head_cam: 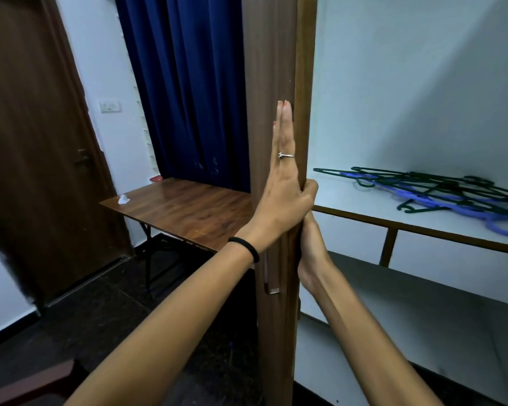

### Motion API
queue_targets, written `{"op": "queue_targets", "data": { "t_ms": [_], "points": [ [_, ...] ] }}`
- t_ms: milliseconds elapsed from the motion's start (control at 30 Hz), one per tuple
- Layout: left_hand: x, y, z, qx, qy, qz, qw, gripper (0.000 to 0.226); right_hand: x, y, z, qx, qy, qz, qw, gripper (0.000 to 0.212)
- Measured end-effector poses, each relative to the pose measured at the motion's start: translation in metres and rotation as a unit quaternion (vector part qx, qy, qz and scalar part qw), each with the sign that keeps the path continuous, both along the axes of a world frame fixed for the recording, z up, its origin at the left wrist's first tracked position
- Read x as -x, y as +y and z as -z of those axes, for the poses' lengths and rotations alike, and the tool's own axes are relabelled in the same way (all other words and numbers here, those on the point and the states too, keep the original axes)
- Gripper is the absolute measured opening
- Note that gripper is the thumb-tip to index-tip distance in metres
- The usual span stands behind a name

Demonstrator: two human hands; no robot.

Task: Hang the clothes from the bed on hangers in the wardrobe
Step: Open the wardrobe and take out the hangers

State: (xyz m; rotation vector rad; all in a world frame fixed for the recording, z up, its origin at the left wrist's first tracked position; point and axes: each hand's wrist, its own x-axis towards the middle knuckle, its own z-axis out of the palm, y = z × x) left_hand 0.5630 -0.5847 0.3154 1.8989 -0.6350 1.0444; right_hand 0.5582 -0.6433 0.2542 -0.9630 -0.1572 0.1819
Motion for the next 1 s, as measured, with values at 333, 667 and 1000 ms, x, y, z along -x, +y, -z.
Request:
{"op": "queue_targets", "data": {
  "t_ms": [333,667,1000],
  "points": [
    [0.037,0.118,0.013,0.1,-0.032,-0.163,0.981,0.082,0.011,0.148,0.028,0.207,-0.108,0.012,0.972,0.077],
    [0.019,0.23,0.009,0.097,0.012,-0.245,0.964,0.086,0.003,0.219,0.004,0.319,-0.127,0.014,0.939,0.066],
    [0.013,0.234,0.016,0.064,-0.029,-0.317,0.946,0.086,-0.016,0.221,0.025,0.311,-0.156,0.04,0.936,0.066]
  ]
}}
